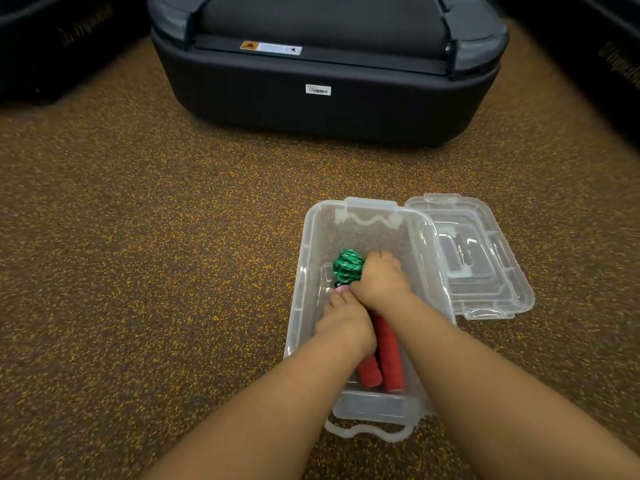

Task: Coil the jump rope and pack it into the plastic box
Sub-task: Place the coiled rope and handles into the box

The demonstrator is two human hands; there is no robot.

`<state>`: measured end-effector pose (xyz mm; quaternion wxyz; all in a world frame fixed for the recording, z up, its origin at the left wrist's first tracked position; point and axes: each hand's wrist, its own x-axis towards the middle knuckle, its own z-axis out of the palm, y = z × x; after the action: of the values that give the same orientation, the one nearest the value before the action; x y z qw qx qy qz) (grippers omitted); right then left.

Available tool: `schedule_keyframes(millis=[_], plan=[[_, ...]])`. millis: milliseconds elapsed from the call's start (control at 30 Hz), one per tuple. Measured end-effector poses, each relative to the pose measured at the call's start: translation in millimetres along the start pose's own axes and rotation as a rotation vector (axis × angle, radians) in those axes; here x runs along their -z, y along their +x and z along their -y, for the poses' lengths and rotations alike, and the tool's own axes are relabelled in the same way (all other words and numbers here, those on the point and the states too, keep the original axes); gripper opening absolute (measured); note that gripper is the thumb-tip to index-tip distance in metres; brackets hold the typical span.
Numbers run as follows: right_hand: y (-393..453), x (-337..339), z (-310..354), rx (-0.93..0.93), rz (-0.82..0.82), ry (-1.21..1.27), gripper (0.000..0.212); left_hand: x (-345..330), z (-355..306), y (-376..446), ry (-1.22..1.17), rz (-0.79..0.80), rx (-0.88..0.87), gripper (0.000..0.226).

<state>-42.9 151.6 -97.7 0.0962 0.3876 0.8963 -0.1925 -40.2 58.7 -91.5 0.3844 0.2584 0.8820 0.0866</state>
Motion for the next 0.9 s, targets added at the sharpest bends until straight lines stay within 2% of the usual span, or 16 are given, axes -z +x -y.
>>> schedule_keyframes(millis=[133, 233, 300, 400, 600, 667, 767, 833, 900], plan=[[-2.1, 11.7, -0.5, 0.107, -0.140, 0.041, 0.042, -4.0, -2.4, -1.8, 0.124, 0.053, 0.031, 0.105], [0.4, 14.2, -0.5, 0.158, -0.121, 0.067, 0.033, -2.4, -9.0, -3.1, 0.105, 0.067, 0.039, 0.109], [2.9, 13.7, -1.2, 0.166, -0.091, 0.076, 0.033, -3.5, -10.5, -2.6, 0.124, 0.049, 0.043, 0.109], [6.7, 13.3, -1.4, 0.169, -0.077, 0.081, 0.034, -6.8, -10.0, 0.9, 0.152, -0.003, 0.053, 0.093], [-1.0, 19.7, -0.8, 0.193, -0.059, -0.027, 0.036, -5.2, -9.4, -2.6, 0.187, 0.022, 0.038, 0.093], [-8.7, 34.2, 0.9, 0.253, -0.101, -0.056, 0.034, -3.5, -7.8, -2.3, 0.197, 0.041, 0.030, 0.099], [-24.5, 72.9, -14.2, 0.427, -0.212, 0.053, 0.032, 1.9, -7.7, -4.8, 0.193, 0.081, 0.008, 0.100], [-35.9, 99.6, -40.6, 0.492, -0.299, 0.128, 0.028, 7.1, -8.2, -8.3, 0.175, 0.082, -0.008, 0.095], [-45.1, 115.5, -78.2, 0.483, -0.324, 0.116, 0.023, 12.5, -10.6, -13.3, 0.135, 0.063, -0.023, 0.090]])
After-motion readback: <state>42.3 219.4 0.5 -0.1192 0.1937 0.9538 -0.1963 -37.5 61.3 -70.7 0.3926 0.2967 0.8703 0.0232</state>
